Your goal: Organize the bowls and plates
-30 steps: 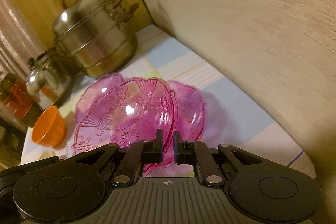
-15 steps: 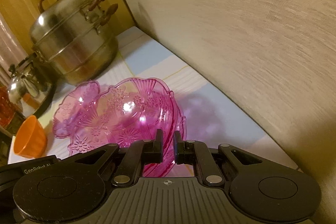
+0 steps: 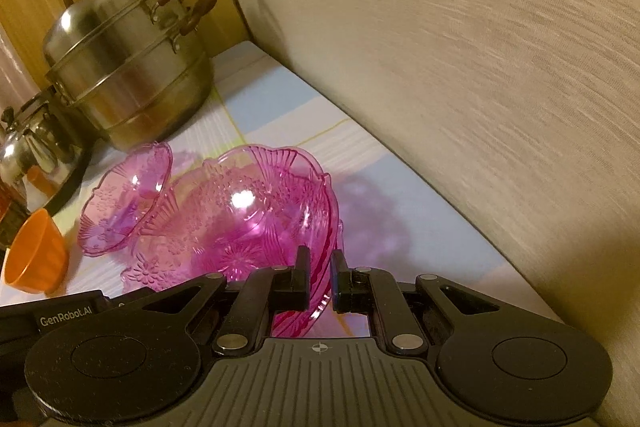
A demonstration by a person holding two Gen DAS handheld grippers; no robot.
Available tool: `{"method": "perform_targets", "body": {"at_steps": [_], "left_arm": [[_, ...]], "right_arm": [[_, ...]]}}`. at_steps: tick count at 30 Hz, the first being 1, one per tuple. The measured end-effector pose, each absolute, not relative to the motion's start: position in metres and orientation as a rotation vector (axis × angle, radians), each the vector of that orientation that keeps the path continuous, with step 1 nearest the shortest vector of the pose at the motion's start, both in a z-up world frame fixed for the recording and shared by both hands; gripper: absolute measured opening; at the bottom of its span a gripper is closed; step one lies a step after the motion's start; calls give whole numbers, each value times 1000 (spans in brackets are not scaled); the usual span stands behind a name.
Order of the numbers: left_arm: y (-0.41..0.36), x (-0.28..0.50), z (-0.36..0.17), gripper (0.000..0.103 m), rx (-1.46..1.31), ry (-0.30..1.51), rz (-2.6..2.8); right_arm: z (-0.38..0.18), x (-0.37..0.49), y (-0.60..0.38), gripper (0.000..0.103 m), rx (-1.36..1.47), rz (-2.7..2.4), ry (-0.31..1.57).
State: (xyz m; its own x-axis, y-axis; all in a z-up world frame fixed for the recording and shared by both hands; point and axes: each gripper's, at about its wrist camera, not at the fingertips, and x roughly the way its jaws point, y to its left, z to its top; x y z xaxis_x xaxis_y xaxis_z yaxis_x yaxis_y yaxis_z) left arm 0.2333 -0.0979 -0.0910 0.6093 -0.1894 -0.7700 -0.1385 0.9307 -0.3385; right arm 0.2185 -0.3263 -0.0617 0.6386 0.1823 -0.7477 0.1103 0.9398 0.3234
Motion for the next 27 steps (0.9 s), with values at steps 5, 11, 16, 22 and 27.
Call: {"method": "perform_targets", "body": {"at_steps": [5,11,16,22,27], "left_arm": [[-98,234,-92,12,-383,925,-31],[-102,236,-91,15,-342,923,-38],[-102,232,-83,44,-293,902,-45],[-85,225,-77,44,-338,881,-21],[-75,226,-80,37,-348,871,-26]], "right_arm": [[-65,219,-326,10,353,42,887],[-67,218,-324,11,345,44,884],[-65,216,-331,38,375,36,866],[-59,207,-340,38,436,33,847],[-55,199,-340,38,461,42,837]]}}
